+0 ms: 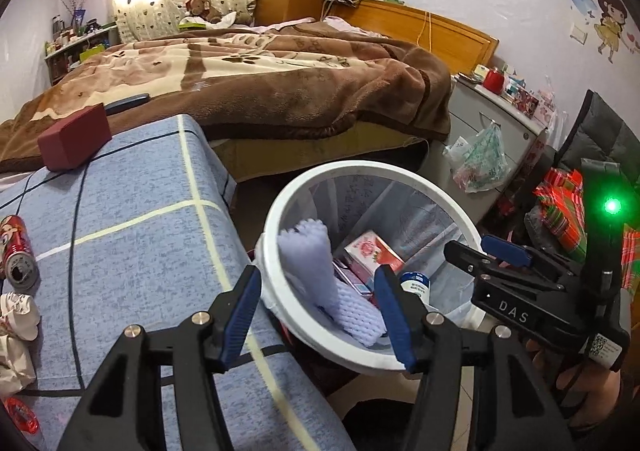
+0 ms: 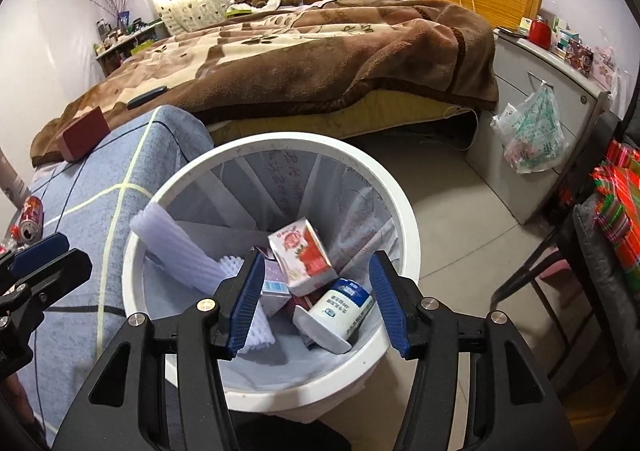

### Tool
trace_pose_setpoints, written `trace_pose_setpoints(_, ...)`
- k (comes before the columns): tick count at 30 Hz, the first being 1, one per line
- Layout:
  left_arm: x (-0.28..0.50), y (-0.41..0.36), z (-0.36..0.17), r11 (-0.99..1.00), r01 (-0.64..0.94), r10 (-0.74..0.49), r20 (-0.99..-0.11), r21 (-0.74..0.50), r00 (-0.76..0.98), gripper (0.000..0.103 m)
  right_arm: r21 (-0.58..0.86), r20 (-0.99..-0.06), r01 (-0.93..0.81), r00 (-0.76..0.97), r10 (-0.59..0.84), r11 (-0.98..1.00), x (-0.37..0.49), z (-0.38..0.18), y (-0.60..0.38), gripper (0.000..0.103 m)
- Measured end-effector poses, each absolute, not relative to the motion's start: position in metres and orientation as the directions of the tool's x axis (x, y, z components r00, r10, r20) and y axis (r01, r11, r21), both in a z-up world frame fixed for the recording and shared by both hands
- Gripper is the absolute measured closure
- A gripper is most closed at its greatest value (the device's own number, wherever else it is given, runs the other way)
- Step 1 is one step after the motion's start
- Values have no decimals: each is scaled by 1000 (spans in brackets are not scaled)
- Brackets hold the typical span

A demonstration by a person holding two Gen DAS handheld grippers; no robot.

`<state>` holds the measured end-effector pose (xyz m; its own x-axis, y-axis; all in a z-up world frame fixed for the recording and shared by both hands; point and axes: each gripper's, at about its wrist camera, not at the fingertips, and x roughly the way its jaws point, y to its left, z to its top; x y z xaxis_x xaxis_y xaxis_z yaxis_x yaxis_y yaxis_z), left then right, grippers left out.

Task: Collect trash
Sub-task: 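Open both tools to drop the sleeve and carton into the wastebasket, then move both tools back over the table toward the bottle and paper cup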

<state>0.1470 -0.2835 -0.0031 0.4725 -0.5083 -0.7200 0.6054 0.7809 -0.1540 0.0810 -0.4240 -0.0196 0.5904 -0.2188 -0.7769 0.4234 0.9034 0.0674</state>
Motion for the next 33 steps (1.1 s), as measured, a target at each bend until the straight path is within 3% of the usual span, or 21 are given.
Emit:
trace_pose_setpoints(17, 140, -217, 11, 827, 534, -495, -680, -176, 541, 42, 114, -728, 368, 663, -175, 923, 77, -1, -384, 47)
trace_pose_setpoints(33, 142, -100, 19, 930, 340, -346, -644, -140, 682, 42, 139, -699, 196, 714, -44, 971, 95, 2, -316, 47)
